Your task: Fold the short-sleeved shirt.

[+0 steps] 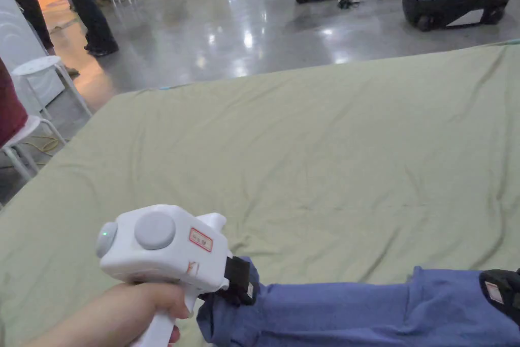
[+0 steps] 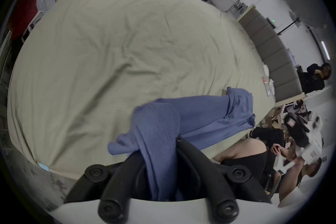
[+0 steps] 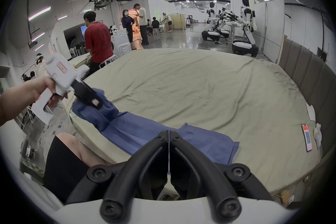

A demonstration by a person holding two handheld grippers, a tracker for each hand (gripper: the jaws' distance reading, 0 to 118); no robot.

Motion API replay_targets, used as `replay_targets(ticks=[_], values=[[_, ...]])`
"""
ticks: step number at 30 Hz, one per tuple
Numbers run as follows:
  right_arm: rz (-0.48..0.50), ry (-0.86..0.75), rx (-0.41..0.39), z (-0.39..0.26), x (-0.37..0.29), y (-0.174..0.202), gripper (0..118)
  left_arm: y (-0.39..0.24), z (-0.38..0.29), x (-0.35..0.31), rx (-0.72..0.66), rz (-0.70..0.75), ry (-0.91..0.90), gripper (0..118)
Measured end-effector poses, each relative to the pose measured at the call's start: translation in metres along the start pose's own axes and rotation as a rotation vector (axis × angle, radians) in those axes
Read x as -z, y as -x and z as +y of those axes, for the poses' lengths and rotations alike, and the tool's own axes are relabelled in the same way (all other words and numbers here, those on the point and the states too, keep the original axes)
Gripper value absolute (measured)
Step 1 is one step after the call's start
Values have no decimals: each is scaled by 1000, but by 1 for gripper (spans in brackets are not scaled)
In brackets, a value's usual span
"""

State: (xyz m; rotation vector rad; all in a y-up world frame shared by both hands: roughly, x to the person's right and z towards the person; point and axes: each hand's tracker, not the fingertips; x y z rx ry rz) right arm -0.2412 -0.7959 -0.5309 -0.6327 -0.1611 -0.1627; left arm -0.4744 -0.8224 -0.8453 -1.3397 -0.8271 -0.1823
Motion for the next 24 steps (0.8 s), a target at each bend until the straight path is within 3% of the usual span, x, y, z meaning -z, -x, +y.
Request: replay_targets(ticks=[7,8,11,12,14,16,17,18,19,20,22,24], values=[[18,-30,79,-23,-20,-25,3,-57,16,77,-12,-46,59,5],[15,-28,85,-26,-22,-27,3,-61,20,84,-37,-67,68,18],[0,-37,75,-23,-31,-23,3,-67,19,81,-90,-147,41,98],[-1,-47,69,-23,-34,-21,3,-70,17,69,-91,-183,9,106],[5,-55,78,-24,-38,-18,3,-68,15,38,-71,-274,-53,106],[16,-58,95,-25,-41,-23,3,-62,10,7,-59,-291,-130,104],[14,-56,98,-26,-43,-23,3,-53,6,-1,-47,-255,-159,92],[9,-56,100,-27,-44,-22,3,-48,0,-1,-45,-169,-192,63],[9,-57,98,-28,-44,-25,3,-46,-4,3,-39,-51,-200,18],[12,-58,91,-29,-46,-25,3,-52,-6,17,6,56,-168,0],[10,-53,89,-30,-46,-24,3,-57,-14,44,9,137,-86,0],[7,-42,92,-32,-44,-26,3,-71,-24,69,52,-17,-33,0]])
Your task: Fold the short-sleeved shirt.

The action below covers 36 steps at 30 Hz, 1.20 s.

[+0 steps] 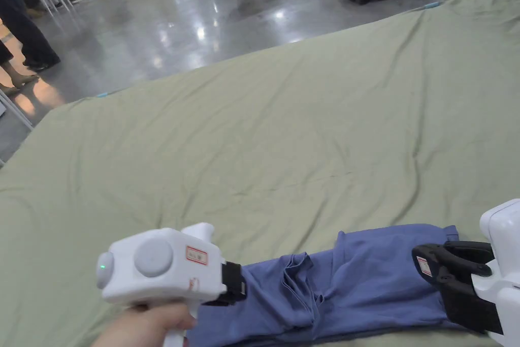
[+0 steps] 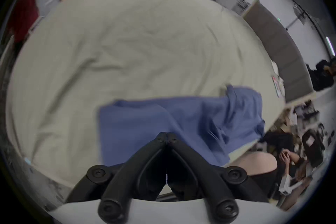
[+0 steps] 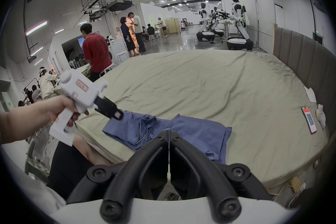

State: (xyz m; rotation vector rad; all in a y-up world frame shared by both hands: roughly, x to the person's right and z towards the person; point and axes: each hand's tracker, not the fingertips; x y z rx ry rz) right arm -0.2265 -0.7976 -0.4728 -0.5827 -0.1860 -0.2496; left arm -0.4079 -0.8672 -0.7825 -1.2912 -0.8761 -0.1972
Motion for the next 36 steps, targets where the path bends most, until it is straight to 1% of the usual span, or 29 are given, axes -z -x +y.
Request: replay_targets(ticks=[1,3,4,6,8,11,12,14,16,17,19,20,21,22,23,24,25,26,28,29,31,33,34,35,36], values=[[-4,4,0,-1,0,0,3,-10,-3,9,16,-22,15,0],[-16,9,-5,-3,2,-1,3,-34,-6,28,69,47,19,0],[-21,10,-8,-4,2,-2,3,-40,-6,39,99,59,8,0],[-32,13,-13,-4,3,-3,3,-56,-3,51,110,82,10,0],[-37,18,-10,-6,5,-2,3,-60,-1,60,148,66,19,0],[-35,24,-14,-7,6,0,3,-60,5,49,164,65,42,0],[-33,23,-19,-8,6,1,3,-56,5,36,160,-20,45,0],[-22,17,-26,-9,5,4,3,-47,5,-2,125,-190,-10,0],[-13,16,-26,-9,5,6,3,-26,-3,-47,137,-311,-81,0],[-9,15,-21,-9,4,6,3,-9,-5,-62,150,-337,-120,0],[11,17,-5,-9,6,8,3,33,-7,-76,142,-317,-187,0],[16,17,3,-7,7,8,3,65,-9,-76,130,-308,-191,0],[15,13,11,-5,8,9,3,95,-10,-71,97,-289,-190,11],[16,8,12,-3,9,10,3,119,-10,-64,34,-260,-173,37],[19,1,9,-2,11,12,3,145,-12,-56,-28,-251,-149,69],[19,-8,5,0,12,14,3,171,-20,-46,-42,-272,-185,86],[21,-14,1,1,13,15,3,188,-26,-41,-47,-326,-208,98],[23,-18,-4,3,14,17,3,201,-30,-34,-86,-388,-196,107],[29,-26,-10,4,19,21,3,210,-37,-17,-189,-570,-107,111],[32,-29,-11,6,22,22,3,212,-39,-6,-229,-632,-90,111],[36,-29,-10,8,28,24,3,205,-41,16,-251,-713,-98,113],[38,-24,-2,10,34,26,3,212,-36,34,-235,-771,-166,113],[41,-22,0,11,36,27,3,212,-31,38,-277,-804,-184,113],[44,-21,2,11,39,27,3,212,-25,44,-346,-859,-179,112],[47,-16,1,11,41,27,3,212,-24,47,-391,-873,-168,104]])
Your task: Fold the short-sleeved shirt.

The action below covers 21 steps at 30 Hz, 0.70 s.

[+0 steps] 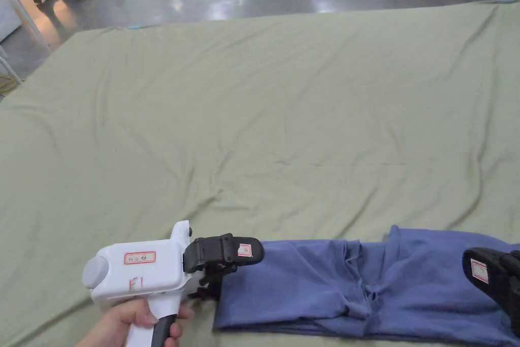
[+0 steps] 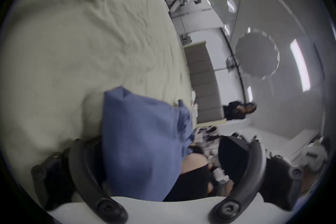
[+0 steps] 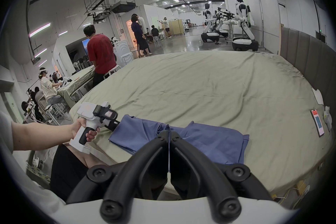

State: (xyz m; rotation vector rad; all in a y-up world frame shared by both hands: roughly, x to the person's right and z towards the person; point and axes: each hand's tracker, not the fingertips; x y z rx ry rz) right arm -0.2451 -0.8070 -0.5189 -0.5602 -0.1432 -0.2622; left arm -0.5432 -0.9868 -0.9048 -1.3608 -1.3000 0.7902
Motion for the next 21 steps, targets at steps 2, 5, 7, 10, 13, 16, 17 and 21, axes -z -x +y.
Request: replay_targets(ticks=[2,5,7,10,13,16,17,21], values=[[7,8,3,0,3,-1,3,-9,-4,11,148,94,38,16],[15,17,22,-1,6,-4,3,-9,-3,16,88,118,117,7],[6,19,26,-1,6,-7,3,-23,-2,11,183,170,77,7],[2,12,36,-1,4,-10,3,-40,-2,-3,153,154,62,7],[-4,6,45,1,1,-11,3,-55,2,-22,141,157,40,7],[6,11,68,1,-1,-11,3,-74,5,-47,187,219,9,7],[31,19,97,1,-2,-12,3,-80,7,-56,189,272,-3,7],[22,26,75,0,-3,-12,3,-124,5,-69,168,504,1,7]])
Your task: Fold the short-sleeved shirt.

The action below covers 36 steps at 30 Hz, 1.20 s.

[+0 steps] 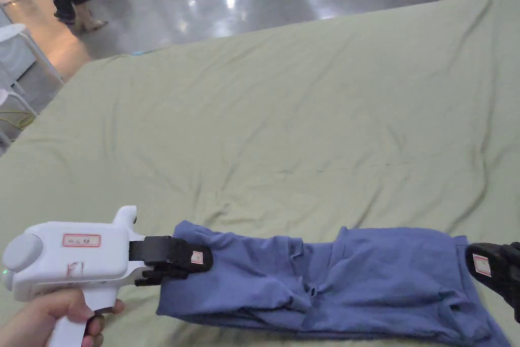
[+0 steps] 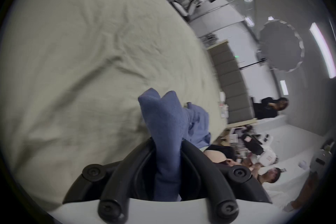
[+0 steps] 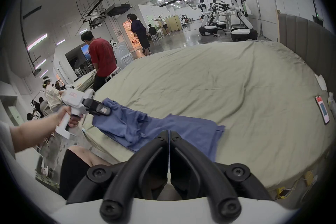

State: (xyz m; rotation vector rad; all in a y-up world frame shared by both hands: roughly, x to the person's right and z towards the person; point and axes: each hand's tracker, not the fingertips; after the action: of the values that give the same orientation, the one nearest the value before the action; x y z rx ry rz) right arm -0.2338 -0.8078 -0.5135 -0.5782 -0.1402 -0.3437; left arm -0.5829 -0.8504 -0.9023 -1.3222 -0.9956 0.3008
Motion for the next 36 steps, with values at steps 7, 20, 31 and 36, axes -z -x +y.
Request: replay_targets(ticks=[7,20,31,36], values=[[24,6,-9,2,0,-1,3,-127,-1,-5,125,223,49,7],[1,-55,97,4,-26,-42,3,-229,-21,169,241,272,216,7],[-43,-71,148,-10,-48,-67,3,-287,-32,161,365,179,165,63],[-62,-63,144,-14,-52,-69,3,-254,-48,222,347,301,281,2]])
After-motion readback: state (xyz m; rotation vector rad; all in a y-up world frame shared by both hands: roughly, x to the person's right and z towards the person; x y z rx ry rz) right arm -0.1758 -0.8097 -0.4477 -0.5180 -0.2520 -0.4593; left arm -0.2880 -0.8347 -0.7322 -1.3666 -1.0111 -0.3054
